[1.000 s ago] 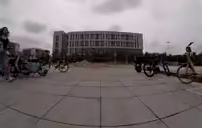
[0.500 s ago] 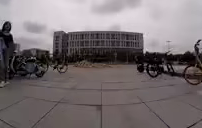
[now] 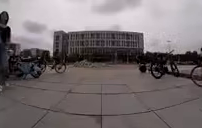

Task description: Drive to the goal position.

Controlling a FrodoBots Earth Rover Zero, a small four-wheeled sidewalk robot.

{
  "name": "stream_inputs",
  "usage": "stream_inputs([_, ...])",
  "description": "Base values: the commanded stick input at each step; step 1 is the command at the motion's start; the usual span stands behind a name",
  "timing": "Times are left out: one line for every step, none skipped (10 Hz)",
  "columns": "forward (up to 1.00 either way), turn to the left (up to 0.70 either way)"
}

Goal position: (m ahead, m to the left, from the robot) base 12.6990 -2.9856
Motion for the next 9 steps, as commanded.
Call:
stream_inputs([0.60, 0.01])
stream_inputs([0.60, 0.01])
stream_inputs([0.60, 0.01])
stream_inputs([0.60, 0.01])
stream_inputs([0.60, 0.01])
stream_inputs([0.60, 0.01])
stream_inputs([0.60, 0.01])
stream_inputs([0.60, 0.01])
stream_inputs([0.60, 0.01])
